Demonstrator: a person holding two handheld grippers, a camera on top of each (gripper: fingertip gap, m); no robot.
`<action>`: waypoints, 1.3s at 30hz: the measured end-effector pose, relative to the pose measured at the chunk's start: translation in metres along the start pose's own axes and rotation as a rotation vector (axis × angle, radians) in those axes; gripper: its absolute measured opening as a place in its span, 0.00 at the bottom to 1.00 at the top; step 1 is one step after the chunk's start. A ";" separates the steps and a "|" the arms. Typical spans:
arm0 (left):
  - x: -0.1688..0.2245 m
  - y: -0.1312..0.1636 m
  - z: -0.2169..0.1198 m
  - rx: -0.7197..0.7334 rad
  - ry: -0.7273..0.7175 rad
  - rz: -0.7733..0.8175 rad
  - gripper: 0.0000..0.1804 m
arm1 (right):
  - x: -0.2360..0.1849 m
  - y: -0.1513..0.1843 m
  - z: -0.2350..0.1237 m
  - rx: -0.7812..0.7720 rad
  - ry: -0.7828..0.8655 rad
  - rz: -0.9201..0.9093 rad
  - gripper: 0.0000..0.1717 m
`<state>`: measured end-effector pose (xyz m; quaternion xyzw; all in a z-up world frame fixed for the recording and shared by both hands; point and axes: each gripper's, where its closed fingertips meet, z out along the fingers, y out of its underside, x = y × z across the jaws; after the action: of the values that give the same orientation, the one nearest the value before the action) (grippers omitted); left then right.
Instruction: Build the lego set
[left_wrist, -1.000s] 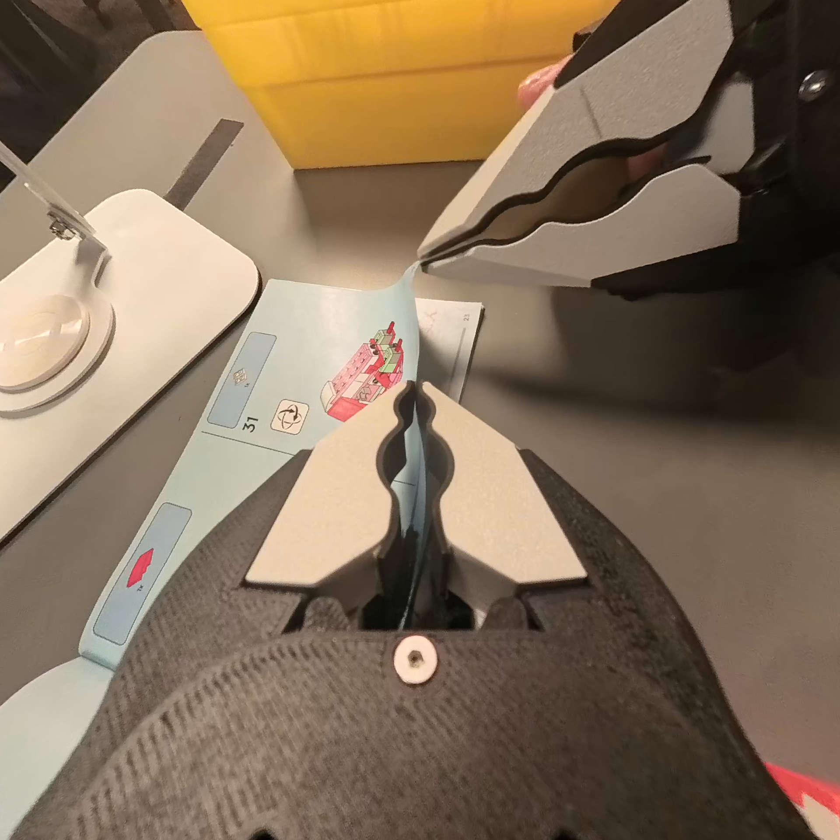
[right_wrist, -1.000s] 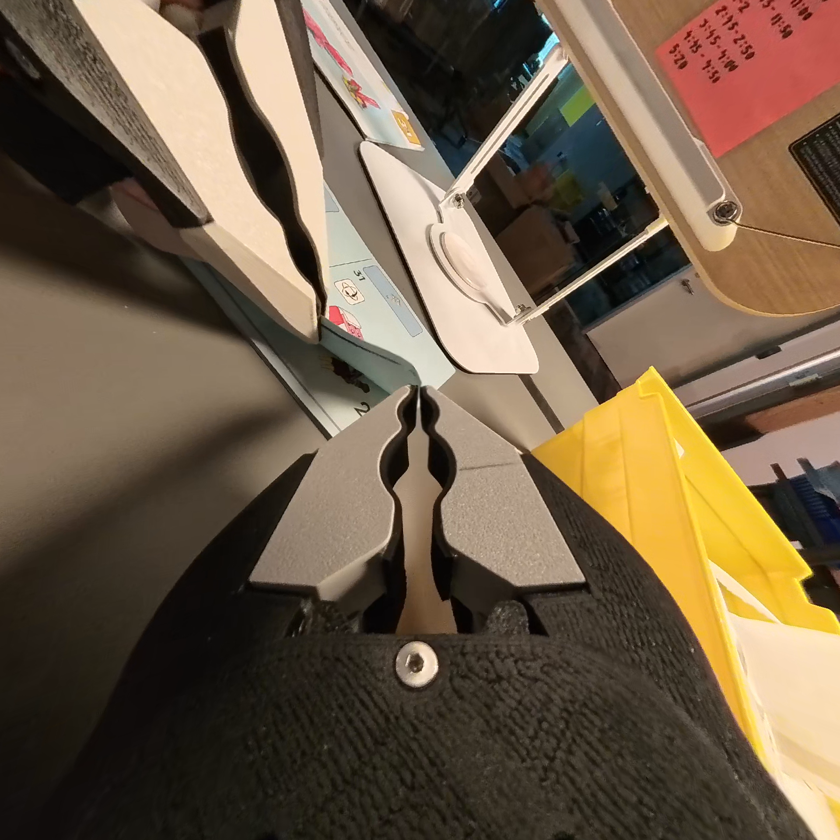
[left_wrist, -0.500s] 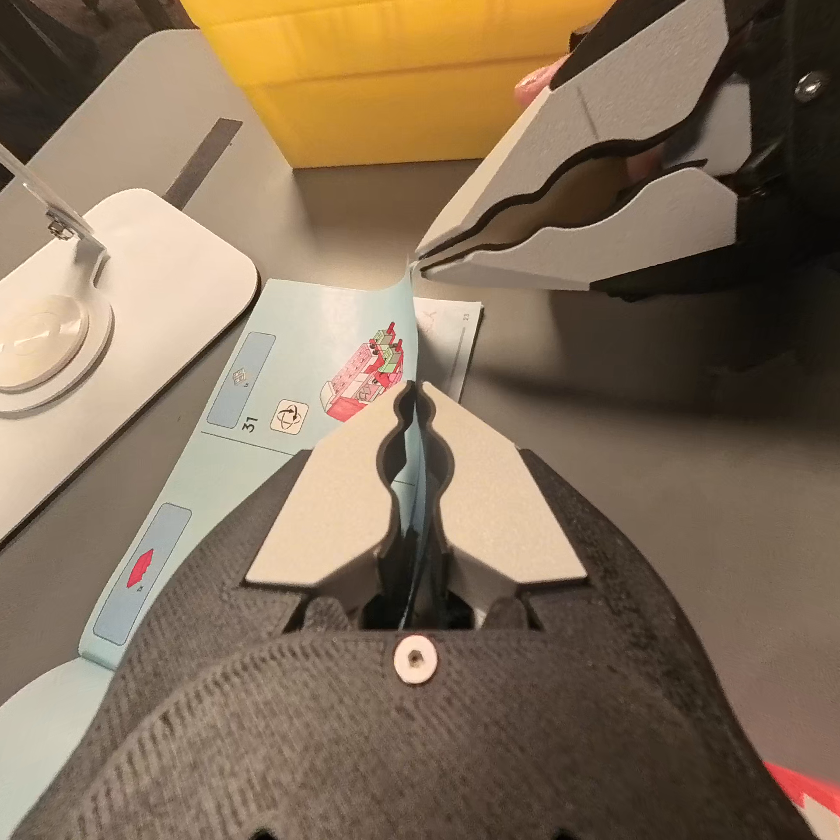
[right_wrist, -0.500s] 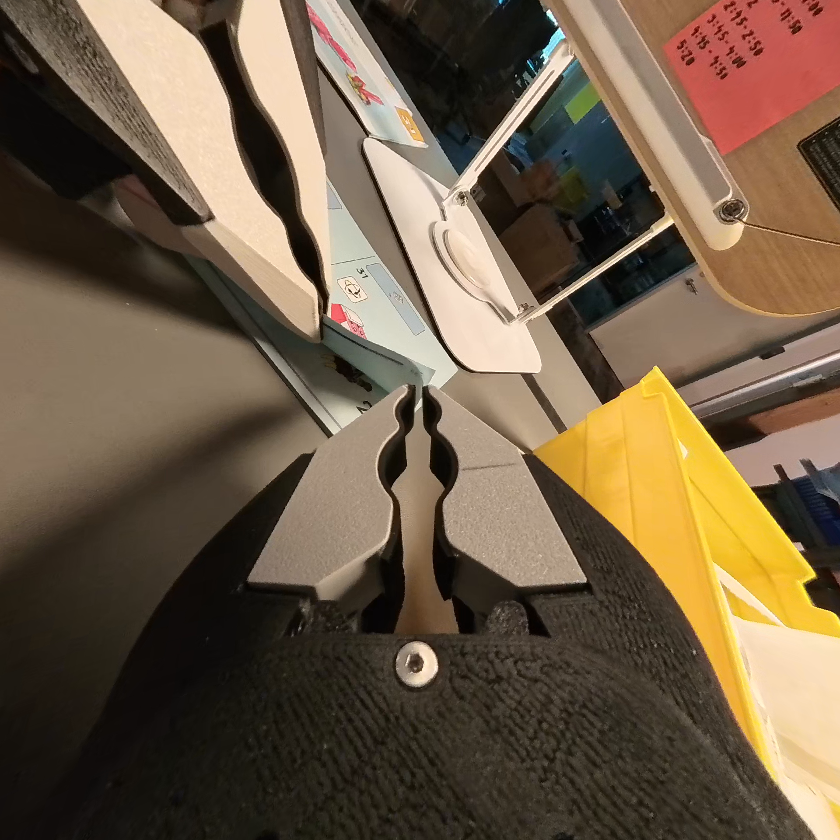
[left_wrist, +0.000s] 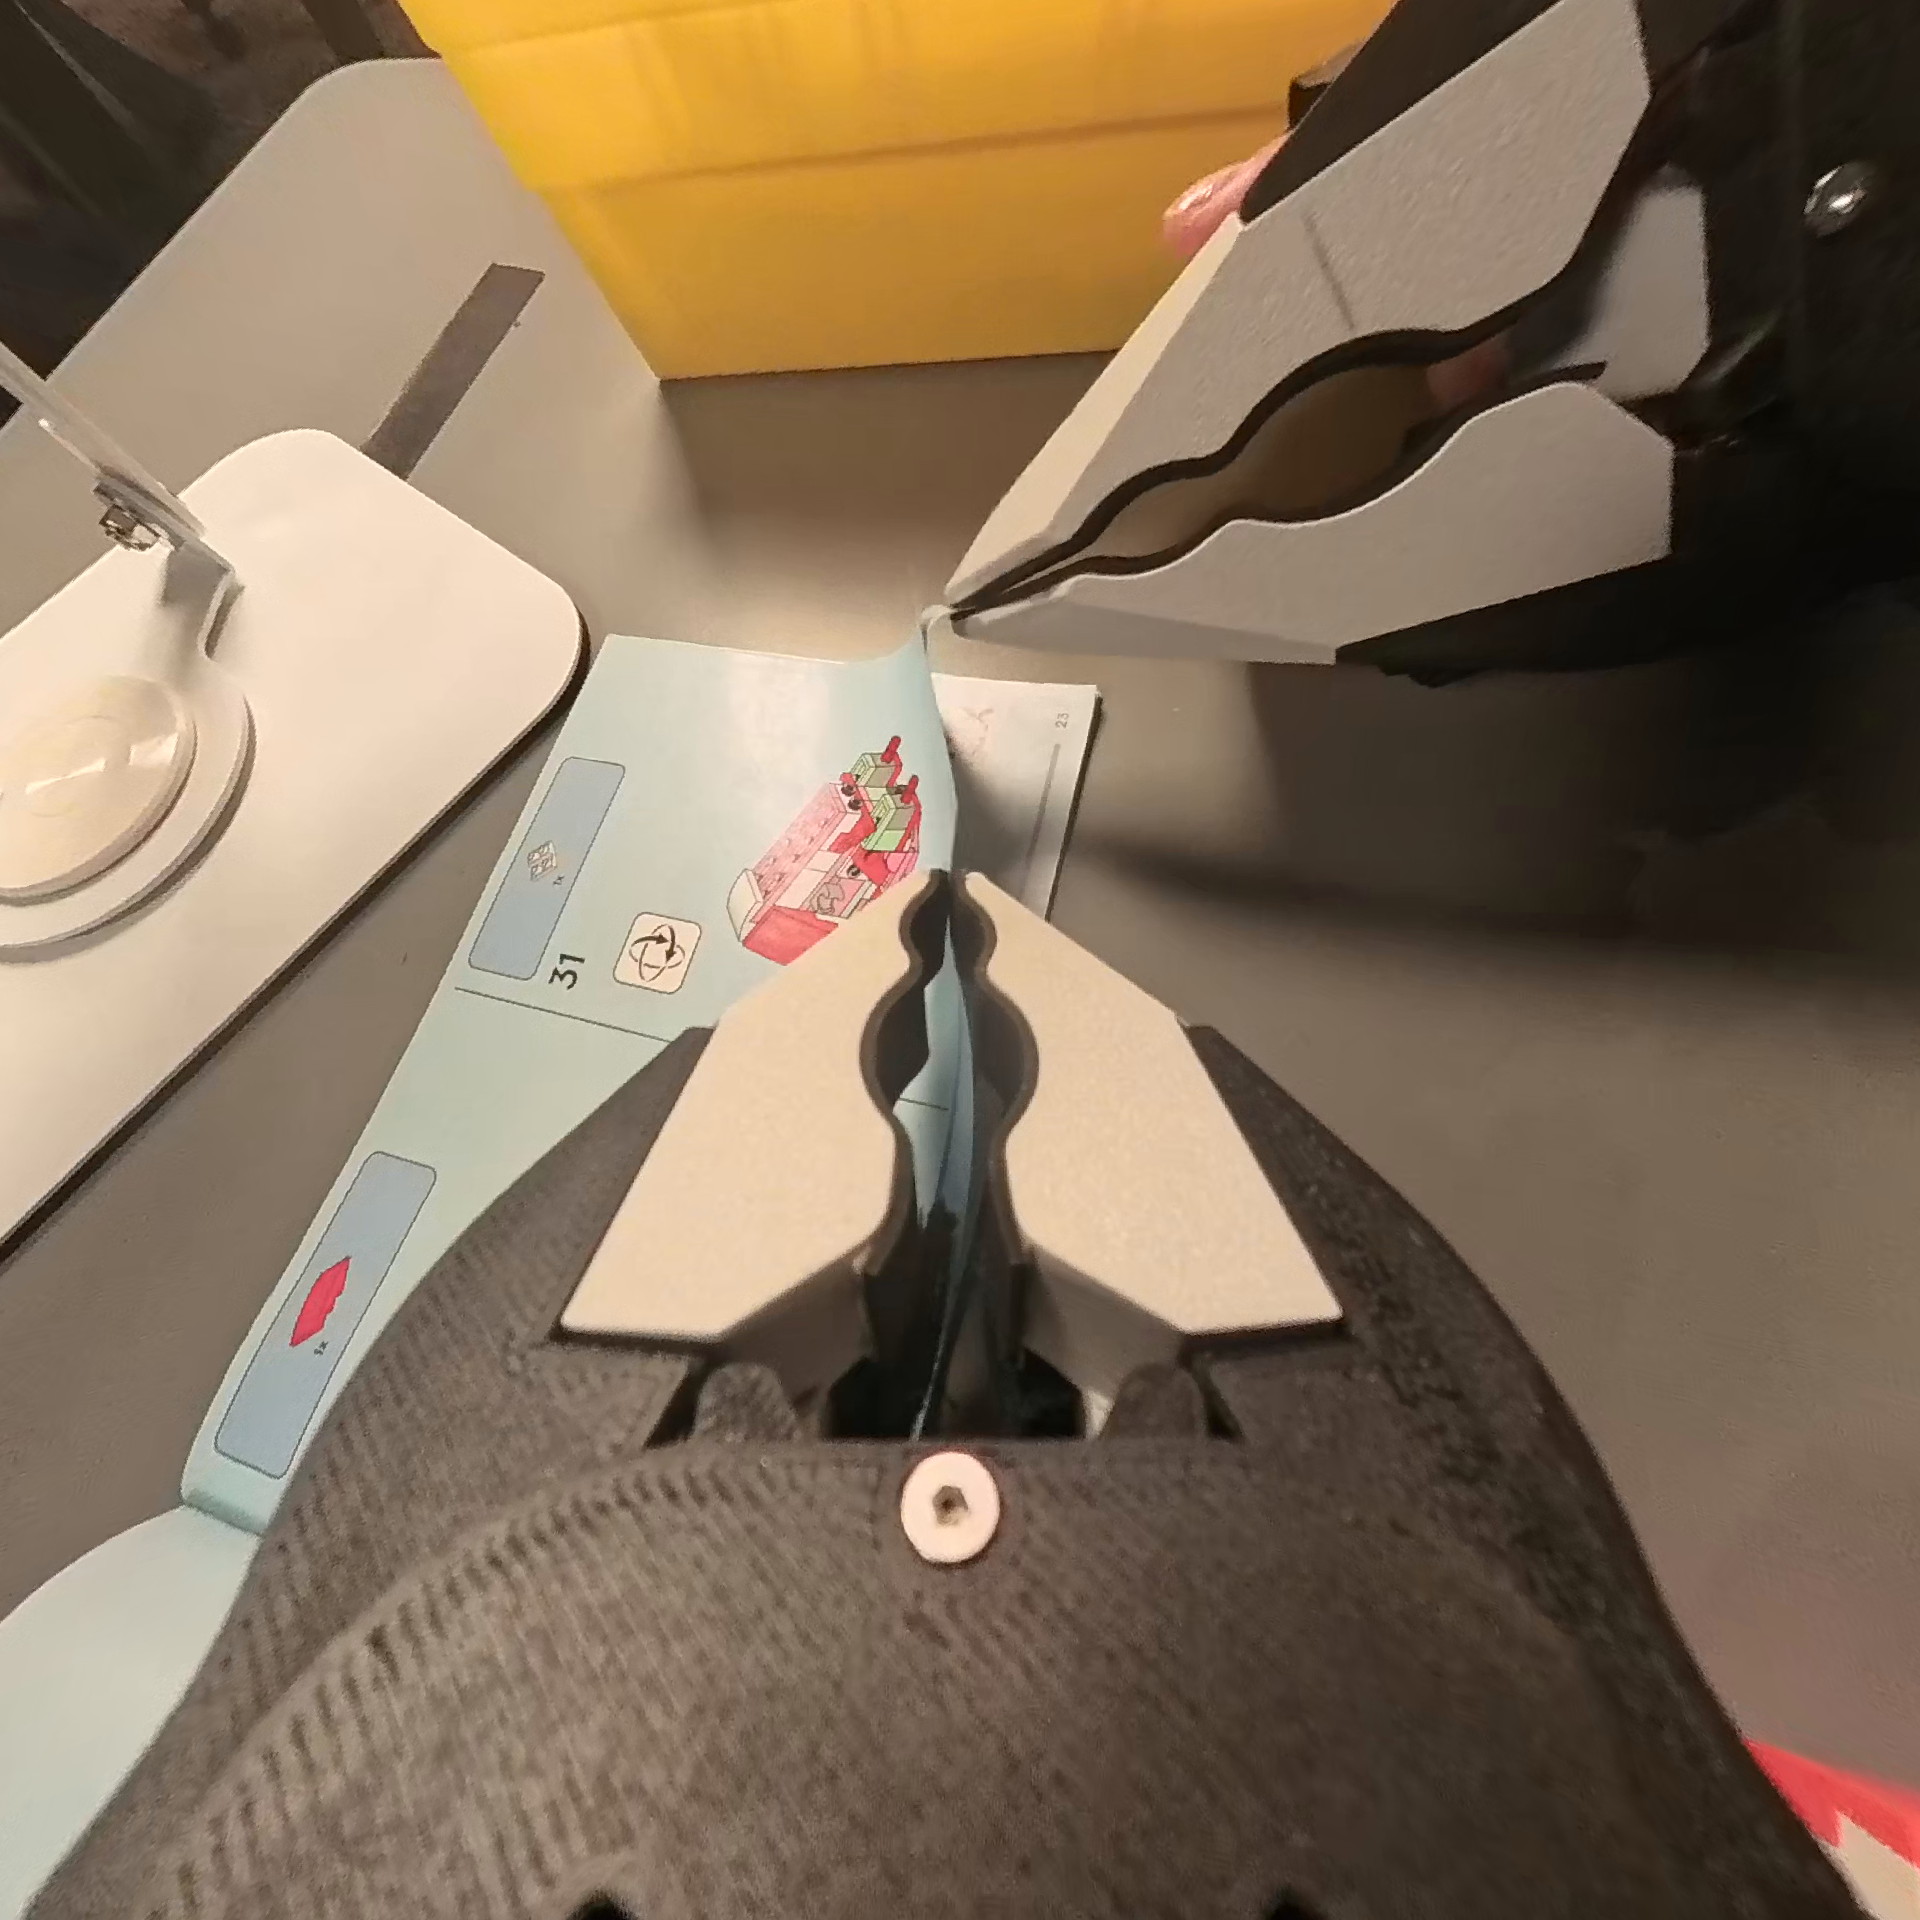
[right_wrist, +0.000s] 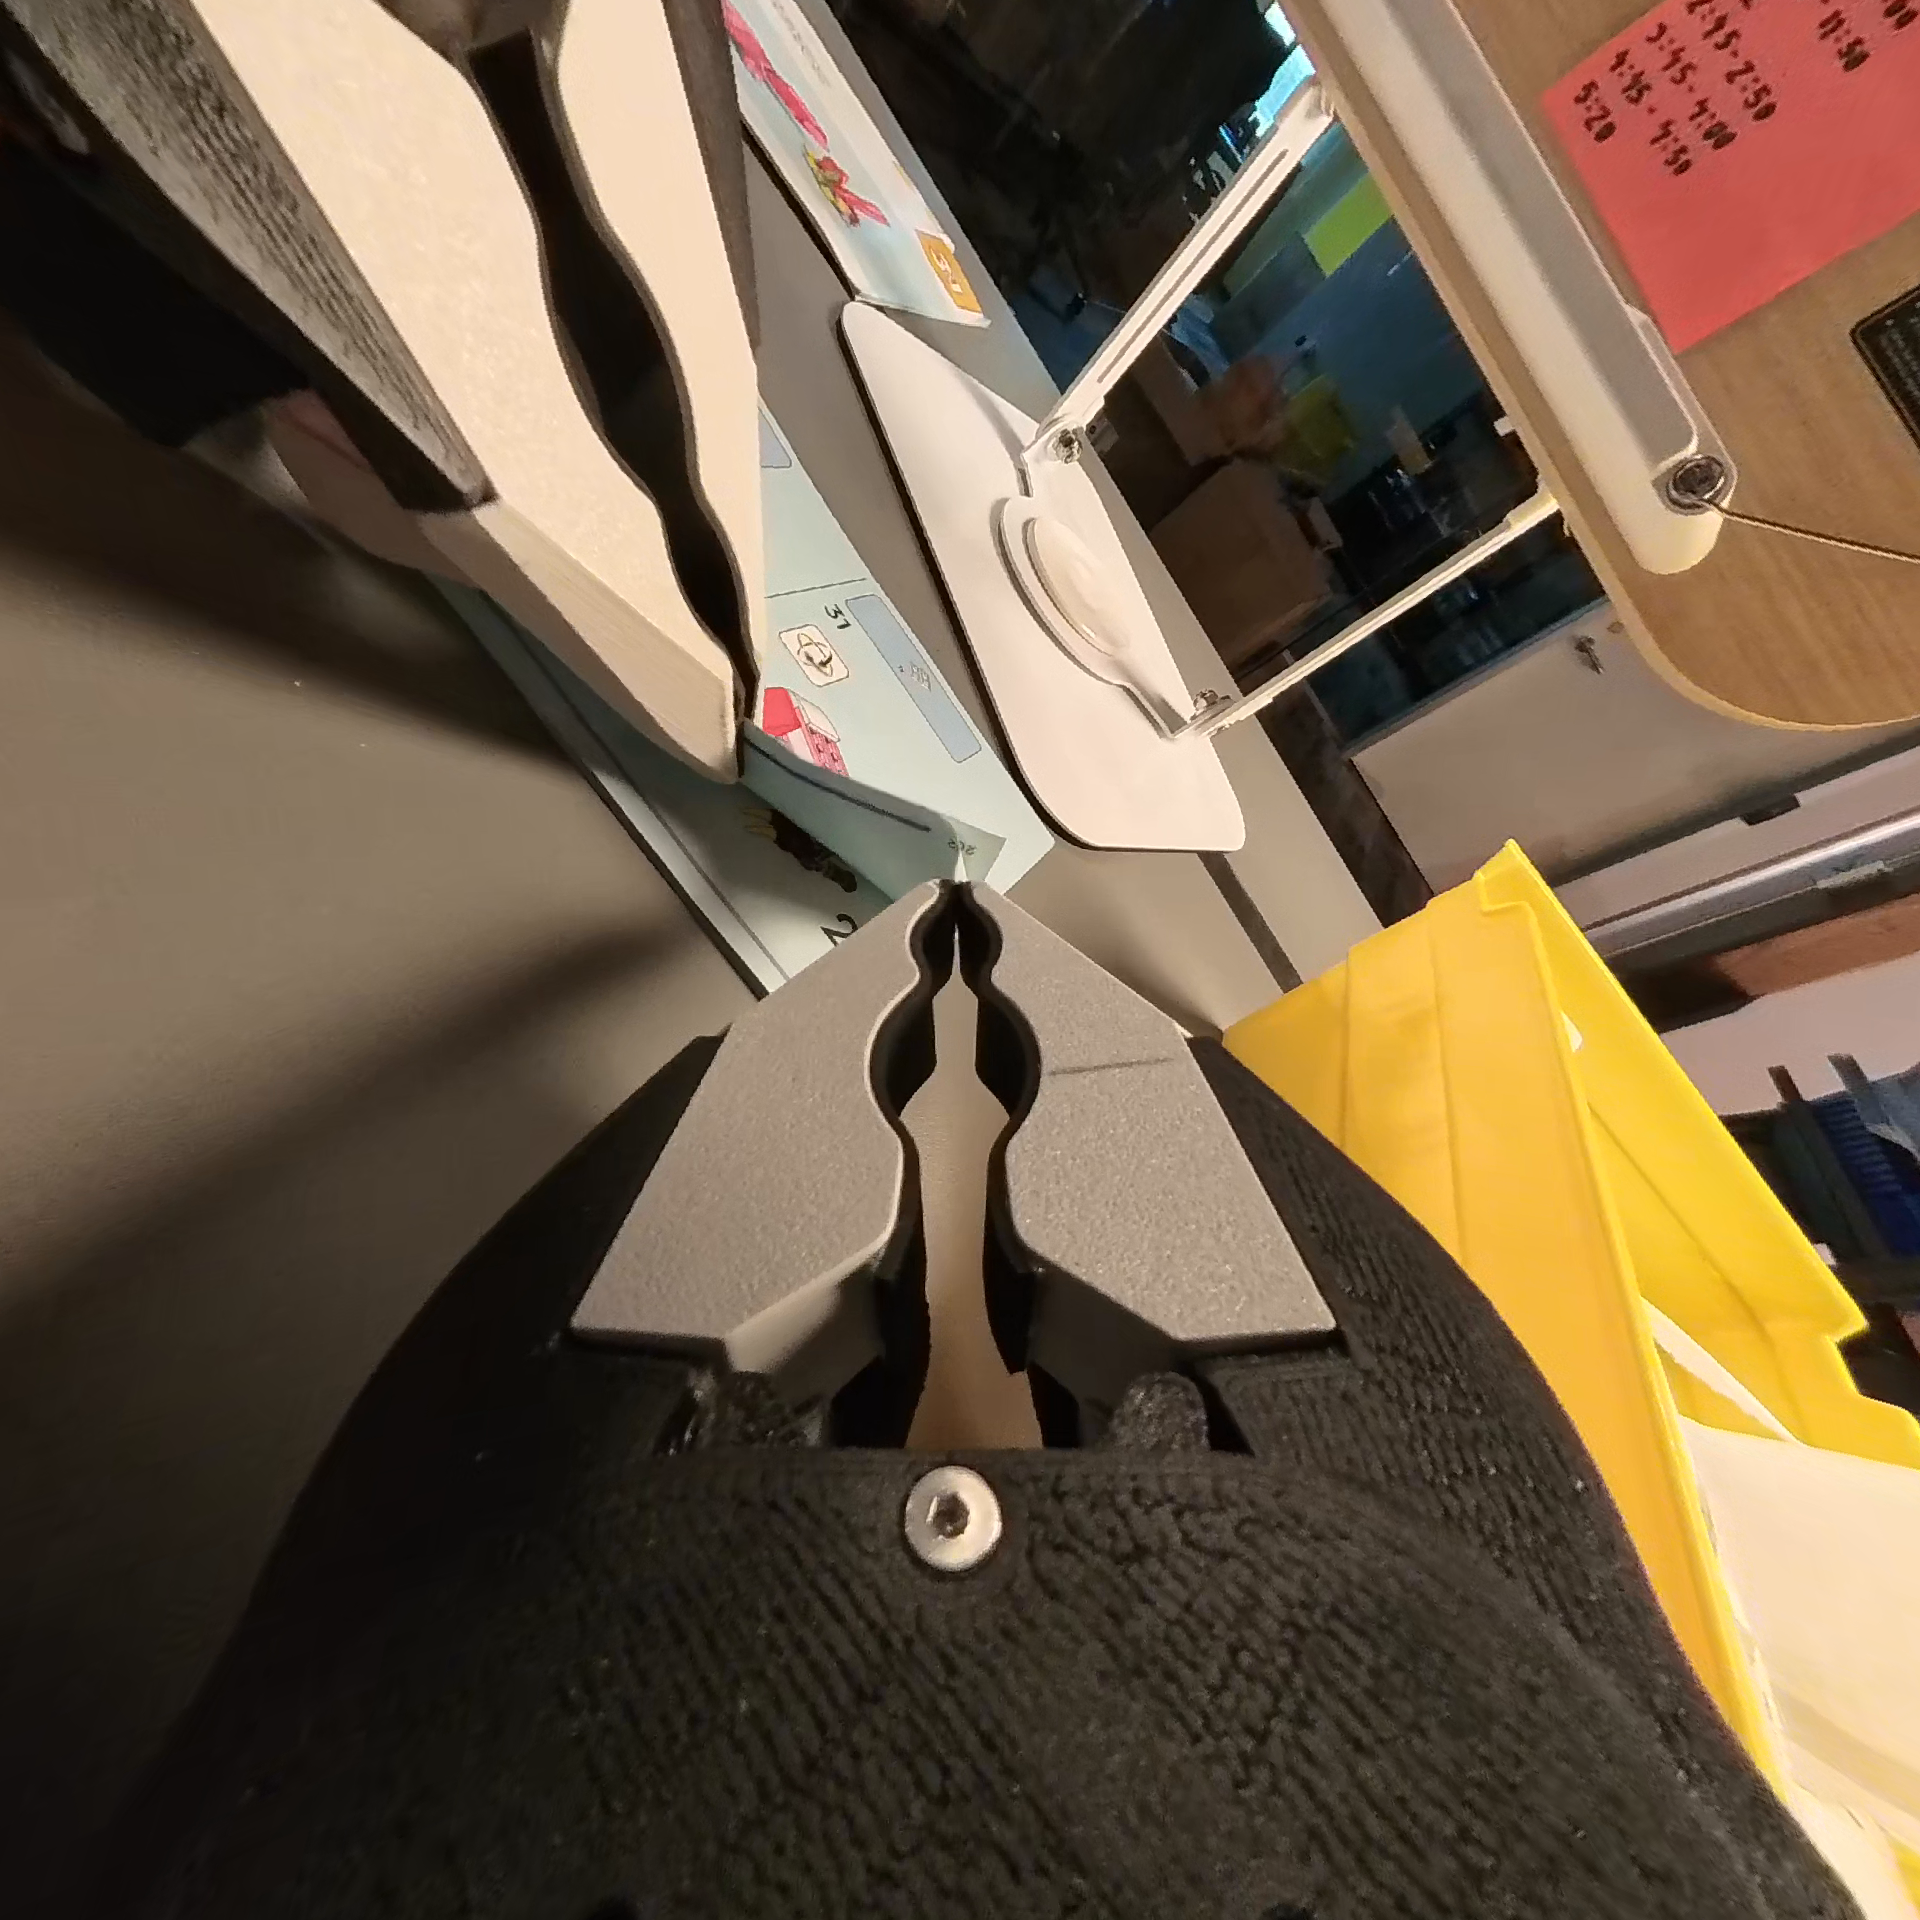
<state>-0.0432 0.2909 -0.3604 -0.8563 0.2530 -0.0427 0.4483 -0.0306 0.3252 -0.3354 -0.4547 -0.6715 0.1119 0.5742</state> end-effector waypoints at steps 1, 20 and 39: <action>0.000 0.000 0.000 -0.002 0.001 0.002 0.00 | 0.000 0.000 0.000 0.001 0.000 -0.001 0.00; 0.006 -0.033 -0.009 0.163 0.135 -0.252 0.10 | -0.008 -0.011 -0.004 0.047 -0.022 -0.082 0.00; 0.002 -0.026 -0.007 0.151 0.137 -0.266 0.00 | -0.005 -0.021 -0.007 0.128 -0.037 0.025 0.19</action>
<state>-0.0328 0.2969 -0.3362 -0.8412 0.1636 -0.1785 0.4834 -0.0354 0.3069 -0.3223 -0.4233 -0.6680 0.1702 0.5880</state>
